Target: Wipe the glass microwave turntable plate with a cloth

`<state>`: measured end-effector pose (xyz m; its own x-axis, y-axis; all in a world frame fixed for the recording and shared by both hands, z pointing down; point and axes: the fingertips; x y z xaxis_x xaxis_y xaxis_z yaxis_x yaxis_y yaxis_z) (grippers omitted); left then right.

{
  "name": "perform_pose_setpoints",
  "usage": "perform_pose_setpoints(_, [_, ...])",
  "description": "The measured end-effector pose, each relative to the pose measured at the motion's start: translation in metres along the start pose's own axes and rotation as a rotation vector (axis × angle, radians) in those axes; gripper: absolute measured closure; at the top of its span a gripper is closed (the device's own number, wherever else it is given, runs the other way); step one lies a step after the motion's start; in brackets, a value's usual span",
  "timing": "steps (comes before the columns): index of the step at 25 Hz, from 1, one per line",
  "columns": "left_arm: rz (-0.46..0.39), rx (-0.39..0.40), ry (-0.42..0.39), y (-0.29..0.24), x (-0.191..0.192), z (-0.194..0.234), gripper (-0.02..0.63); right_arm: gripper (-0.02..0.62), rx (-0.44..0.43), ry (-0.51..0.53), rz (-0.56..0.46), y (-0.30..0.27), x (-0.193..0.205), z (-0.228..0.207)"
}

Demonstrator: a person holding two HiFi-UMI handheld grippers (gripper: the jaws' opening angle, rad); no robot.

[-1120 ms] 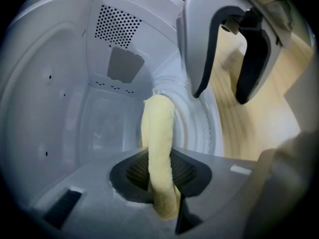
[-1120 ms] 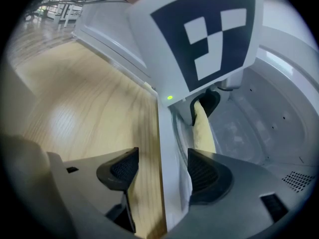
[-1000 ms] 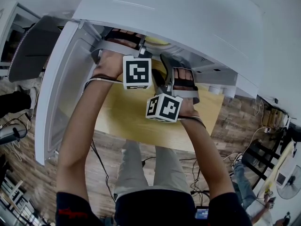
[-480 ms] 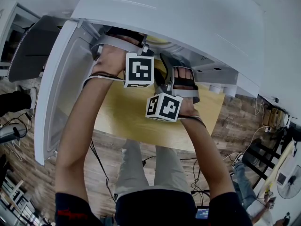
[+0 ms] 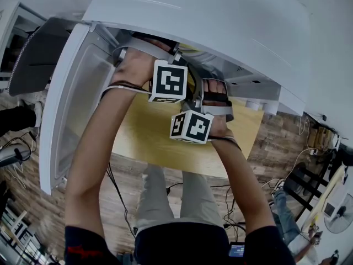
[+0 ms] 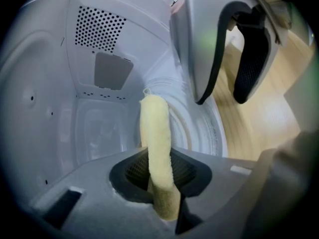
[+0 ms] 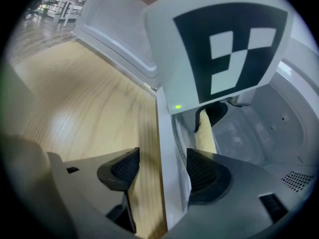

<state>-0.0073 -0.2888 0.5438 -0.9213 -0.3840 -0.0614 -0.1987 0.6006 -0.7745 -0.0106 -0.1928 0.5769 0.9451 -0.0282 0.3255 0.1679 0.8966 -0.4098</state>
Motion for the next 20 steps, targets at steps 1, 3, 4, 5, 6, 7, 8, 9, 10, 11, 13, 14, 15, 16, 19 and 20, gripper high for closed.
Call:
perform_pose_setpoints(1, [-0.006, 0.000, -0.004, 0.000, -0.002, 0.000, 0.531, 0.319, 0.000, 0.000, 0.000, 0.000, 0.000, 0.000])
perform_pose_setpoints(3, [-0.017, 0.001, -0.014, 0.000, -0.006, 0.000, 0.531, 0.319, 0.001, 0.000, -0.001, 0.000, -0.001, 0.000])
perform_pose_setpoints(4, [-0.022, 0.000, -0.018, 0.001, -0.007, 0.000, 0.531, 0.319, 0.000, 0.001, -0.001, 0.000, -0.001, 0.000])
perform_pose_setpoints(5, [-0.027, -0.003, -0.022, 0.000, -0.008, 0.000, 0.531, 0.319, 0.001, 0.001, -0.001, 0.000, -0.001, 0.000])
perform_pose_setpoints(6, [-0.034, -0.006, -0.026, 0.000, -0.009, 0.001, 0.531, 0.319, 0.001, 0.001, -0.001, 0.000, -0.001, 0.000])
perform_pose_setpoints(7, [-0.040, -0.010, -0.030, 0.000, -0.010, 0.001, 0.531, 0.319, 0.001, 0.002, -0.001, 0.000, -0.001, 0.000])
perform_pose_setpoints(8, [-0.047, -0.013, -0.034, 0.000, -0.012, 0.001, 0.531, 0.319, 0.001, 0.003, -0.001, 0.000, -0.001, 0.001])
perform_pose_setpoints(9, [-0.053, -0.016, -0.038, 0.001, -0.013, 0.001, 0.531, 0.319, 0.001, 0.003, -0.001, 0.000, -0.001, 0.001])
perform_pose_setpoints(10, [-0.059, -0.019, -0.041, 0.001, -0.014, 0.001, 0.532, 0.319, 0.001, 0.003, -0.001, 0.000, -0.001, 0.001])
perform_pose_setpoints(11, [-0.065, -0.023, -0.045, 0.001, -0.015, 0.001, 0.531, 0.321, 0.002, 0.002, -0.002, 0.000, -0.001, 0.001])
perform_pose_setpoints(13, [-0.072, -0.032, -0.052, 0.001, -0.017, 0.002, 0.531, 0.320, 0.003, -0.001, -0.004, 0.000, -0.001, 0.000])
perform_pose_setpoints(14, [-0.075, -0.037, -0.055, 0.001, -0.017, 0.002, 0.532, 0.321, 0.003, -0.002, -0.004, 0.000, -0.001, 0.000])
perform_pose_setpoints(15, [-0.078, -0.040, -0.055, 0.001, -0.017, 0.002, 0.532, 0.319, 0.004, -0.003, -0.004, 0.000, -0.001, 0.000])
perform_pose_setpoints(16, [-0.081, -0.041, -0.050, 0.001, -0.016, 0.002, 0.531, 0.319, 0.004, -0.002, -0.004, 0.000, -0.002, 0.000])
perform_pose_setpoints(19, [-0.078, -0.033, -0.019, 0.001, -0.011, 0.001, 0.532, 0.321, 0.007, -0.002, -0.002, -0.001, -0.002, 0.000])
perform_pose_setpoints(20, [-0.072, -0.032, -0.007, 0.000, -0.008, 0.002, 0.532, 0.321, 0.008, -0.002, -0.001, -0.001, -0.002, 0.000])
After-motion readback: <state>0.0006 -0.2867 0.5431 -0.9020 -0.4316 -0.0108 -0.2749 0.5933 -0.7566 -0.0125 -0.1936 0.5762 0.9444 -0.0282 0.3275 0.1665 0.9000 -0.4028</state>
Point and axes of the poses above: the fingertips, and each gripper's own axes: y backward along the fingers, z to its left, x out of its underside, and after that the axes turned 13 degrees about x, right-handed
